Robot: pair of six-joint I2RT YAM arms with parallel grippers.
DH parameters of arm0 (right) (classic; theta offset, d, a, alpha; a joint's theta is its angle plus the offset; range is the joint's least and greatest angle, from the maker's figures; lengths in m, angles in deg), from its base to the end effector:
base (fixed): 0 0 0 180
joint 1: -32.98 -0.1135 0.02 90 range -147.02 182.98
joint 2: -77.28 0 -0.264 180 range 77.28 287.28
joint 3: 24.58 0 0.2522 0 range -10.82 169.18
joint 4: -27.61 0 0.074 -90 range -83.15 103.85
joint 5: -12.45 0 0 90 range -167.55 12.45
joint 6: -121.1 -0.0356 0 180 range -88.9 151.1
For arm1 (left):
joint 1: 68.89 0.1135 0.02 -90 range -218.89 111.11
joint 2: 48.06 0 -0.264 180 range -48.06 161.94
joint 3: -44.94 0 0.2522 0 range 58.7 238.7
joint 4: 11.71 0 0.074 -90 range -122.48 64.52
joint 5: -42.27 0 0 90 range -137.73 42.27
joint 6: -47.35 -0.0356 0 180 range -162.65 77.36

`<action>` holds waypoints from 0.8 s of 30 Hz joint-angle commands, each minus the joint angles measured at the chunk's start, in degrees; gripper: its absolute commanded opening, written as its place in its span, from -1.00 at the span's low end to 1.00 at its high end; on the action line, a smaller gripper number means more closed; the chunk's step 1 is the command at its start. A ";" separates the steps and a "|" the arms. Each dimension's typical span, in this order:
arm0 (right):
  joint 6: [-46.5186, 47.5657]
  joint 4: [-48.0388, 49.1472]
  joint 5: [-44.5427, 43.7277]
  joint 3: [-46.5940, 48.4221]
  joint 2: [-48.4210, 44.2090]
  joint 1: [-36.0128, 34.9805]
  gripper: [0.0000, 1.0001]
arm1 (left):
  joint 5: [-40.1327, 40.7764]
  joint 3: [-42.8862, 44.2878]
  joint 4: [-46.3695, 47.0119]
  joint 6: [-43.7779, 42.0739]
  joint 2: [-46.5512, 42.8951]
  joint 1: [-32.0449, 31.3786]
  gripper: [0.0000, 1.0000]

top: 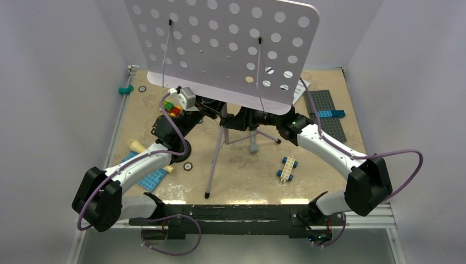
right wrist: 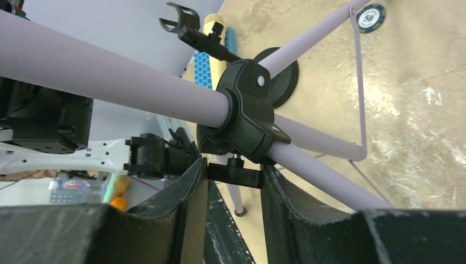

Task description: Pack up the instrument practice props

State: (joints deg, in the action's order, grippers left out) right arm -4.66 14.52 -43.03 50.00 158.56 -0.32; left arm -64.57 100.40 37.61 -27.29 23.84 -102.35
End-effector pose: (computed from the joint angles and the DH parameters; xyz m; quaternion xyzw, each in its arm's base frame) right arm 0.2628 0.1968 0.3100 -0.1538 0.7847 0.5113 0.3148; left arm 0.2201 -0.1578 0.3517 0.2014 0.4468 -0.4228 0.7623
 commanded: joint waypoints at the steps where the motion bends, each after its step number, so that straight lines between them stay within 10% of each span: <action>1: 5.65 2.27 -5.59 -1.32 -3.50 0.97 -0.93 | -2.84 -0.20 -5.05 1.61 1.53 -0.58 -1.00; 4: -3.41 8.25 1.27 -3.44 -4.09 1.64 -0.06 | -2.67 -0.18 -5.07 1.36 1.28 -0.59 -1.00; 9: -13.06 15.27 7.51 -3.80 -2.21 1.66 0.14 | -2.49 -0.20 -6.05 0.83 0.34 -0.57 -1.00; 20: -17.13 16.62 14.40 -0.54 2.92 1.73 -0.43 | -2.34 -0.65 -10.09 -0.97 -1.54 -0.64 -1.00; 24: -12.15 12.60 12.24 -0.17 1.88 1.66 -1.00 | -2.04 -0.57 -11.02 -1.16 -1.67 -0.63 -1.00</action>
State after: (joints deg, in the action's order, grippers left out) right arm -20.71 25.84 -33.45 46.42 161.46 2.78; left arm -64.16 100.75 33.57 -28.71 22.05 -102.63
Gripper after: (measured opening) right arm 0.319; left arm 0.279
